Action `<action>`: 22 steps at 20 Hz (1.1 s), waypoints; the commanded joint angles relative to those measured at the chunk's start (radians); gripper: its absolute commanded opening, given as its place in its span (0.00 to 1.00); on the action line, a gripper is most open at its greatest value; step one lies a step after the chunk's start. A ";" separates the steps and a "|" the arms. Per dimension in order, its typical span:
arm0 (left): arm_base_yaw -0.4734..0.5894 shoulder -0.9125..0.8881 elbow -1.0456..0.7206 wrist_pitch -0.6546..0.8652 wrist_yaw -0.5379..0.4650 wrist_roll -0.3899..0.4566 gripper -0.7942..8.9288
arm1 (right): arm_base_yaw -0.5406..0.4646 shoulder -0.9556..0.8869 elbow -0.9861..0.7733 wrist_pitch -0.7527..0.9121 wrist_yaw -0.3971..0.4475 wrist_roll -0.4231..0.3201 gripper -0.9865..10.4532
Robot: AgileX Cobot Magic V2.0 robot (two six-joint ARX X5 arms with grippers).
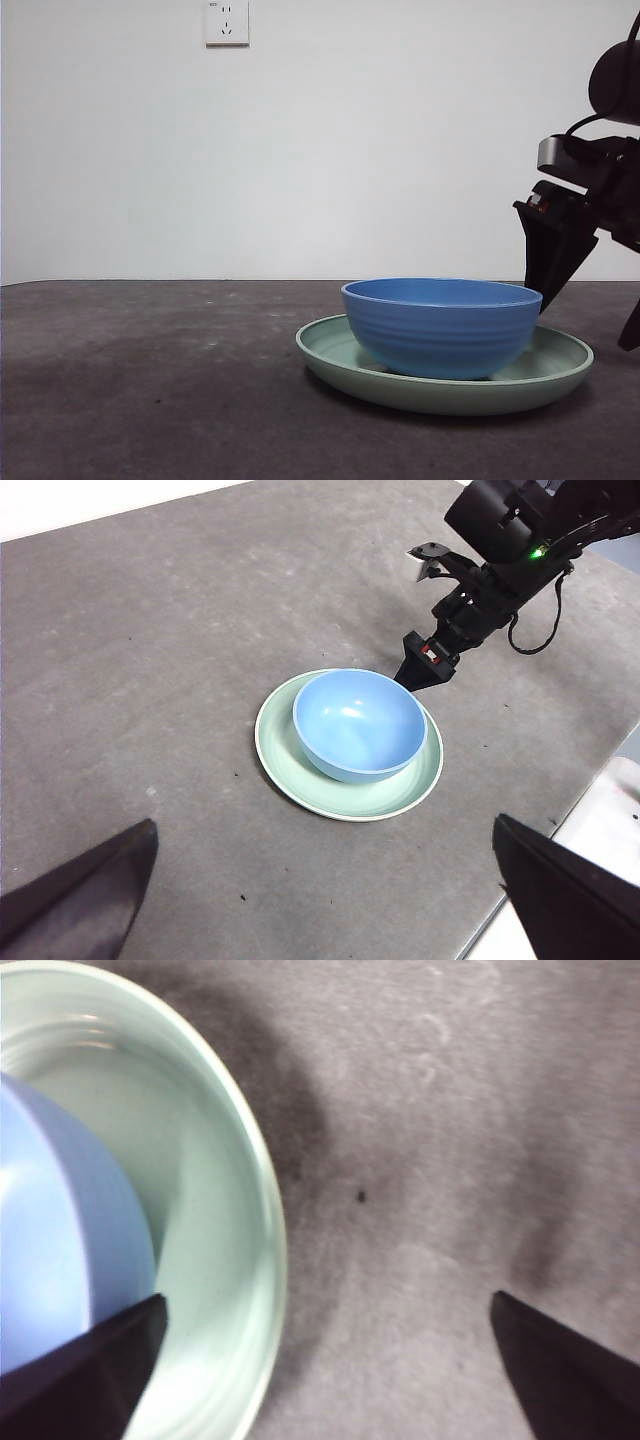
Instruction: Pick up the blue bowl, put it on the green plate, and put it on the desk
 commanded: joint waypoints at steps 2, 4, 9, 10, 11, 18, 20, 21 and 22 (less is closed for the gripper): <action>-0.009 0.006 0.012 0.010 -0.004 0.005 0.82 | 0.011 0.036 0.005 0.028 -0.003 0.005 0.45; -0.009 0.006 0.012 0.010 -0.004 0.004 0.82 | 0.011 0.050 0.005 0.036 -0.005 0.006 0.38; -0.008 0.006 0.012 0.010 -0.004 0.004 0.82 | 0.012 0.075 0.005 0.046 -0.022 0.006 0.31; -0.009 0.006 0.012 0.010 -0.004 0.004 0.82 | 0.014 0.075 0.005 0.050 -0.038 0.006 0.31; -0.009 0.006 0.012 0.010 -0.004 0.004 0.82 | 0.014 0.075 0.005 0.055 -0.057 0.006 0.28; -0.009 0.012 0.012 0.012 -0.004 0.004 0.82 | 0.045 0.093 0.005 0.061 -0.061 0.006 0.14; -0.009 0.014 0.012 0.011 -0.004 0.004 0.82 | 0.045 0.093 0.005 0.063 -0.054 0.009 0.09; -0.009 0.014 0.012 0.010 -0.004 0.003 0.82 | 0.045 0.093 0.005 0.063 -0.055 0.015 0.09; -0.009 0.014 0.012 0.009 -0.004 0.002 0.82 | 0.044 0.093 0.005 0.064 -0.055 0.019 0.09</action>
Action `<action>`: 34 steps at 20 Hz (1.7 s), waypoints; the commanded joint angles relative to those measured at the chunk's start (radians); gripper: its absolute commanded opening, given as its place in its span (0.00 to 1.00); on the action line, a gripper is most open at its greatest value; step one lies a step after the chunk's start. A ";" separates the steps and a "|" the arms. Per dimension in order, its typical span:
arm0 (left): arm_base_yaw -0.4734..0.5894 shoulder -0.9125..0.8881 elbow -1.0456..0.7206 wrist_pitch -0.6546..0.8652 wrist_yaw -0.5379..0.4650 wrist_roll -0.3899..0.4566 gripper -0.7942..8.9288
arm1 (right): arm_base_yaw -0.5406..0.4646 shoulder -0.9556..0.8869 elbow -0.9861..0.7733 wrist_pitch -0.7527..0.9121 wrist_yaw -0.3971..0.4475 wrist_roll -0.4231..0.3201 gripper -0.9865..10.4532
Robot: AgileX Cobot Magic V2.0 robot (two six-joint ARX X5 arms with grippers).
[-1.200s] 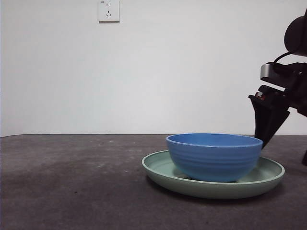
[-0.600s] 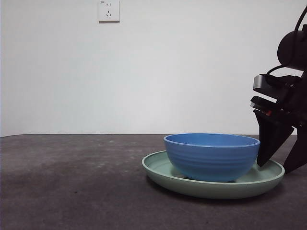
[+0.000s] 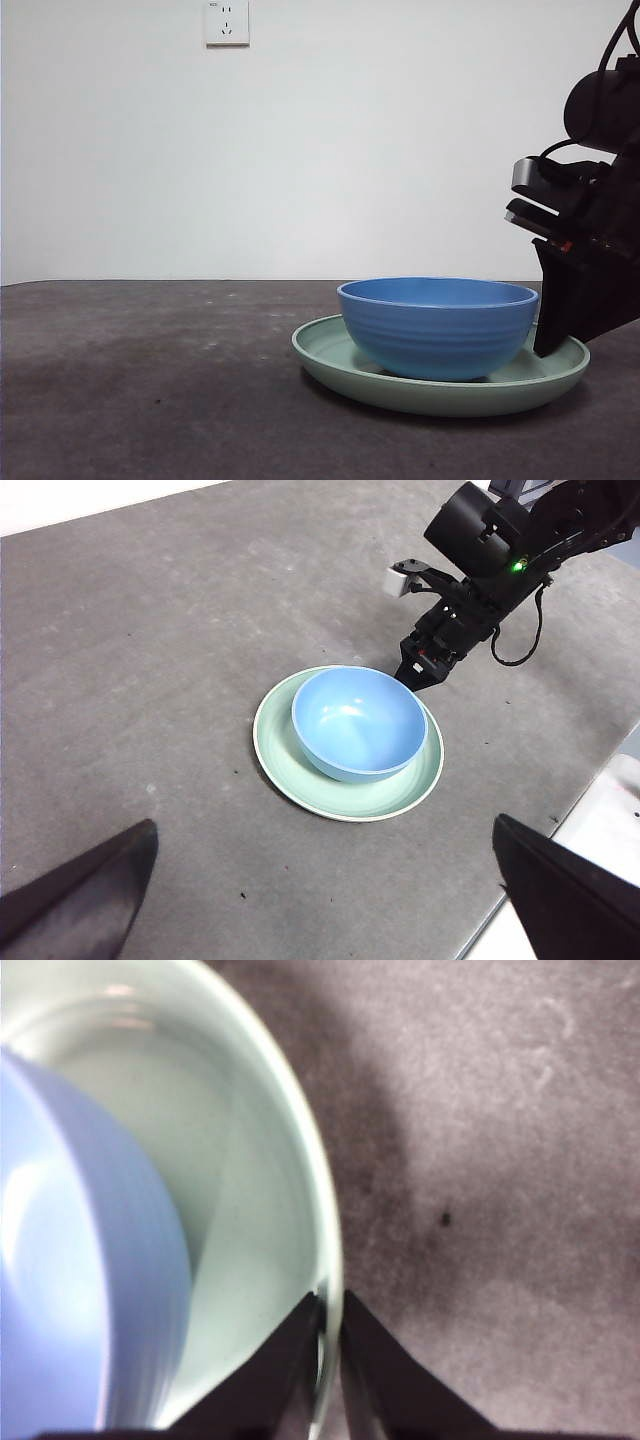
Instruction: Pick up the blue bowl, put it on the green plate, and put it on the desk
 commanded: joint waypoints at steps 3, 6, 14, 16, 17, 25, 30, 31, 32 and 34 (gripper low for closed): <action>-0.009 0.006 0.011 0.007 -0.004 0.001 0.82 | 0.005 0.017 0.010 0.013 -0.016 0.040 0.09; -0.009 0.006 0.011 0.007 -0.004 0.001 0.82 | 0.005 0.017 0.036 0.012 -0.076 0.062 0.09; -0.009 0.006 0.011 0.001 -0.004 0.002 0.82 | 0.031 0.017 0.110 -0.008 -0.151 0.166 0.09; -0.009 0.006 0.011 0.002 -0.004 0.003 0.82 | 0.058 0.017 0.118 -0.005 -0.150 0.197 0.09; -0.009 0.006 0.011 0.003 -0.004 0.005 0.82 | 0.077 0.017 0.119 0.006 -0.150 0.216 0.09; -0.009 0.006 0.011 0.005 -0.004 0.024 0.82 | 0.235 0.034 0.119 0.101 -0.052 0.338 0.09; -0.009 0.006 0.011 0.003 -0.004 0.024 0.82 | 0.260 0.125 0.119 0.156 -0.063 0.360 0.09; -0.009 0.006 0.011 0.003 -0.004 0.024 0.82 | 0.260 0.143 0.119 0.156 -0.063 0.360 0.09; -0.009 0.006 0.011 0.003 -0.004 0.024 0.82 | 0.260 0.156 0.119 0.156 -0.064 0.360 0.09; -0.009 0.006 0.011 -0.001 -0.004 0.024 0.82 | 0.261 0.167 0.119 0.165 -0.063 0.358 0.09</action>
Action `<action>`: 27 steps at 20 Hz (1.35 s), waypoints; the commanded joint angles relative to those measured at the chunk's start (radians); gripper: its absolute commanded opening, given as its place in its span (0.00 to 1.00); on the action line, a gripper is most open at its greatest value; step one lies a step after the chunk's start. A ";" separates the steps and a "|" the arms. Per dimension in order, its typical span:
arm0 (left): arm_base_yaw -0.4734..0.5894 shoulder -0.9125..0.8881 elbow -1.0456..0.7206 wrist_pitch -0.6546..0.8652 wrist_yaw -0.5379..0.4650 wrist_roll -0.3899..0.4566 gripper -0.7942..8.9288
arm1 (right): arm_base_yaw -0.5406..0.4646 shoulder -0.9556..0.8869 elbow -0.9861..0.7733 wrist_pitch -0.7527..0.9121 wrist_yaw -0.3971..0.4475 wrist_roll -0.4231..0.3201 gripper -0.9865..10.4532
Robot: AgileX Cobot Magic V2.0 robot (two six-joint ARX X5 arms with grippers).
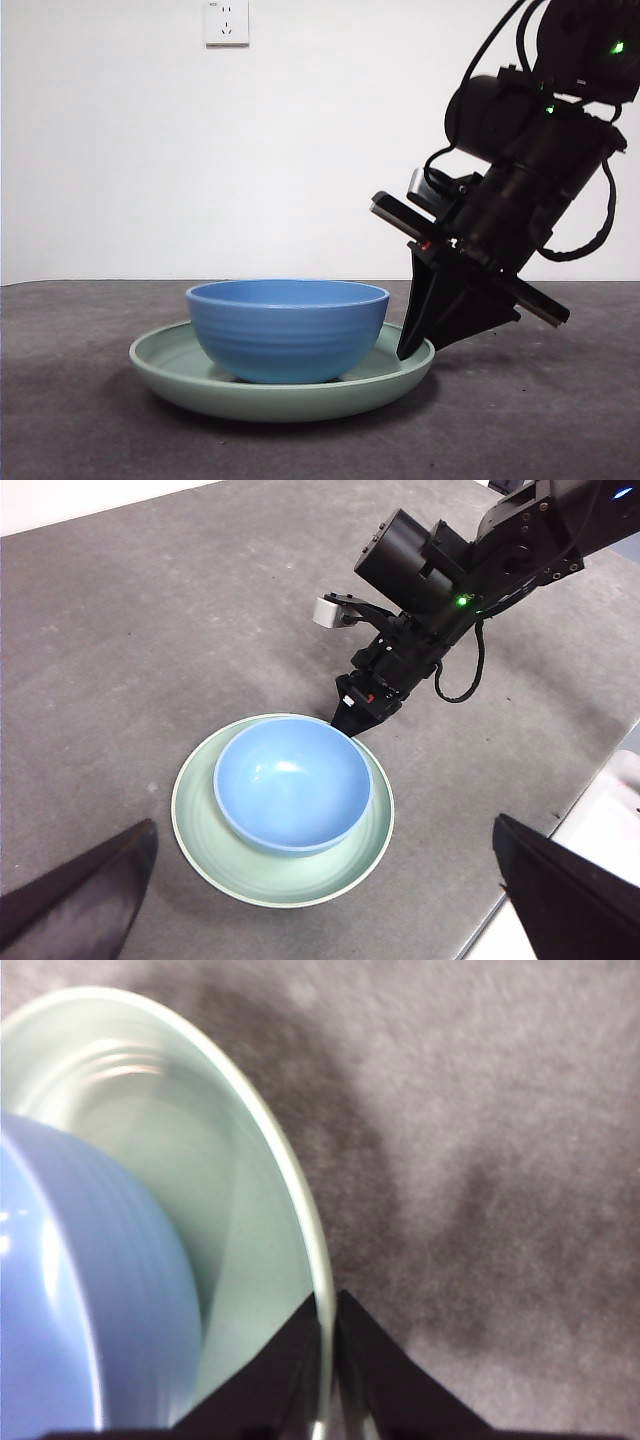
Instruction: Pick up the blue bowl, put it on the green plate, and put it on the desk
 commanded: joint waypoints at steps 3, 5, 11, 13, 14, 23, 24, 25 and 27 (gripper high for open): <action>-0.009 0.006 0.012 -0.006 -0.004 0.016 0.82 | 0.012 0.017 0.022 0.034 0.002 0.013 0.12; -0.009 0.006 0.012 -0.008 -0.004 0.016 0.82 | 0.012 0.017 0.022 0.043 0.008 0.013 0.18; -0.009 0.006 0.012 -0.007 -0.004 0.016 0.82 | 0.012 0.016 0.039 0.054 0.019 0.006 0.39; -0.009 0.006 0.012 -0.010 -0.003 0.016 0.82 | 0.010 0.013 0.051 0.053 0.047 0.006 0.39; -0.009 0.006 0.012 -0.012 -0.003 0.016 0.82 | 0.005 0.009 0.060 0.048 0.067 0.007 0.39; -0.009 0.006 0.012 -0.032 -0.003 0.016 0.82 | -0.002 -0.112 0.300 -0.295 0.230 -0.138 0.54; -0.009 0.006 0.012 -0.038 -0.003 0.015 0.82 | 0.001 -0.147 0.315 -0.341 0.245 -0.147 0.55; -0.009 0.006 0.012 -0.047 -0.003 0.015 0.82 | 0.008 -0.190 0.320 -0.382 0.255 -0.160 0.56; -0.009 0.006 0.012 -0.071 -0.003 0.015 0.82 | 0.025 -0.280 0.320 -0.471 0.316 -0.182 0.56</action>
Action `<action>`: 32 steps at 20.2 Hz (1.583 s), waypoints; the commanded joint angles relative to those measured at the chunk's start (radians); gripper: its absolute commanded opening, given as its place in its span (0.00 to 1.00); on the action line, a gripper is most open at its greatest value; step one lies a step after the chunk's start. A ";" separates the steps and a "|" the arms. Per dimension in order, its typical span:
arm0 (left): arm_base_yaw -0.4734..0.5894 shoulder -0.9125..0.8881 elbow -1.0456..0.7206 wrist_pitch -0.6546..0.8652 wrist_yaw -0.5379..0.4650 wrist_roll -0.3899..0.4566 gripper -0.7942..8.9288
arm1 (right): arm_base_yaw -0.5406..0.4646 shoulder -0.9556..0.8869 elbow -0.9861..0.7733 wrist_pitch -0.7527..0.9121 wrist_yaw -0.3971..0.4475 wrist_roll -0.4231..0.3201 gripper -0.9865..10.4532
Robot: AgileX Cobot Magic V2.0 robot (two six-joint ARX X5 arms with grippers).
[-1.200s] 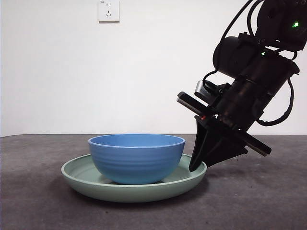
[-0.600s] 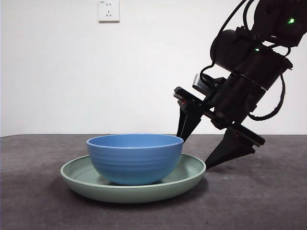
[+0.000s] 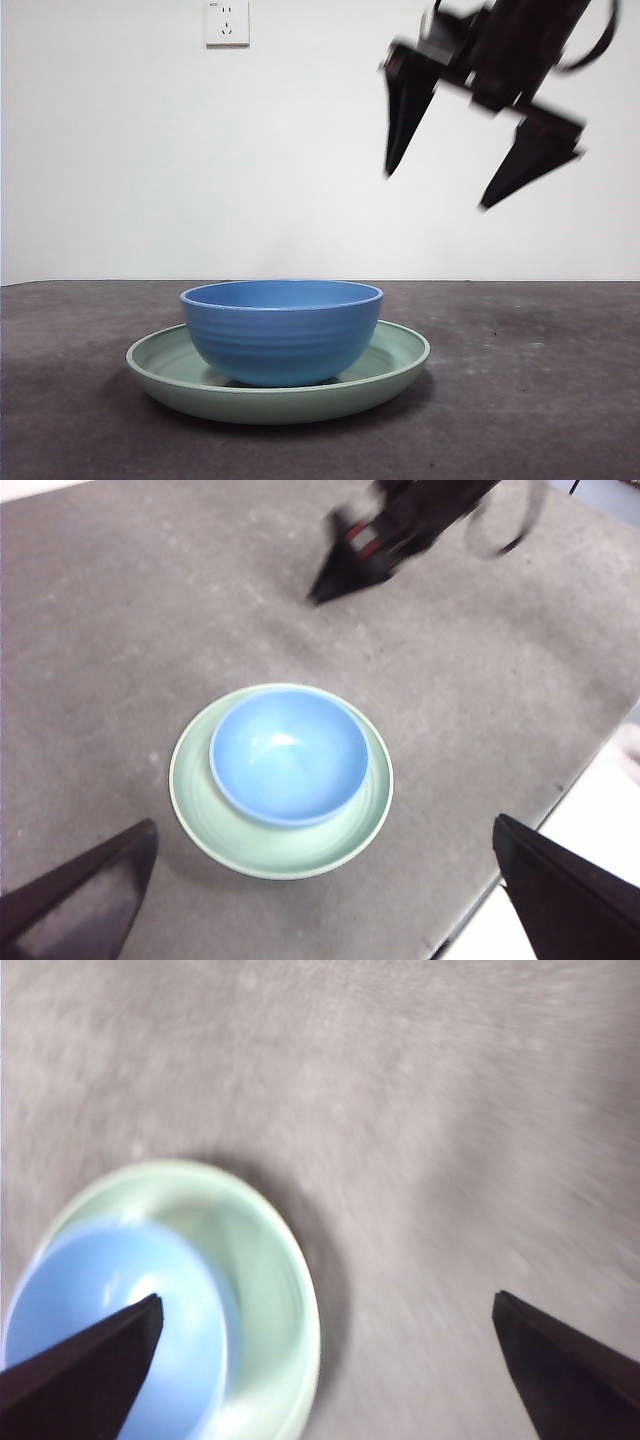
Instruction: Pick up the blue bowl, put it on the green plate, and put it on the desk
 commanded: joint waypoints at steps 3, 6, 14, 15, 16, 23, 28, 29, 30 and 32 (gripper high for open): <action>-0.009 0.006 0.011 -0.057 -0.003 0.013 0.82 | 0.060 -0.206 0.018 -0.177 0.135 -0.057 0.56; -0.009 0.006 0.011 -0.097 -0.003 -0.019 0.82 | 0.114 -0.376 0.018 -0.232 0.151 -0.040 0.56; -0.009 0.006 0.011 -0.115 -0.003 -0.093 0.82 | 0.184 -0.715 0.018 -0.528 0.152 0.007 0.56; -0.009 0.006 0.011 -0.122 -0.003 -0.094 0.82 | 0.184 -0.747 0.017 -0.554 0.152 0.006 0.56; -0.009 0.006 0.011 -0.127 -0.003 -0.095 0.82 | 0.184 -0.776 0.017 -0.570 0.152 0.006 0.56; -0.009 0.006 0.011 -0.147 -0.003 -0.103 0.82 | 0.184 -0.911 0.017 -0.645 0.151 0.009 0.56; -0.009 0.006 0.011 -0.150 -0.003 -0.141 0.67 | 0.184 -0.924 0.017 -0.650 0.151 -0.013 0.48; -0.009 0.006 0.011 -0.153 -0.003 -0.147 0.54 | 0.184 -0.924 0.017 -0.655 0.151 -0.014 0.35; -0.009 0.006 0.011 -0.156 -0.003 -0.153 0.38 | 0.184 -0.924 0.016 -0.658 0.151 -0.014 0.20; -0.009 0.006 0.011 -0.162 -0.003 -0.167 0.08 | 0.184 -0.924 0.014 -0.657 0.152 -0.021 0.11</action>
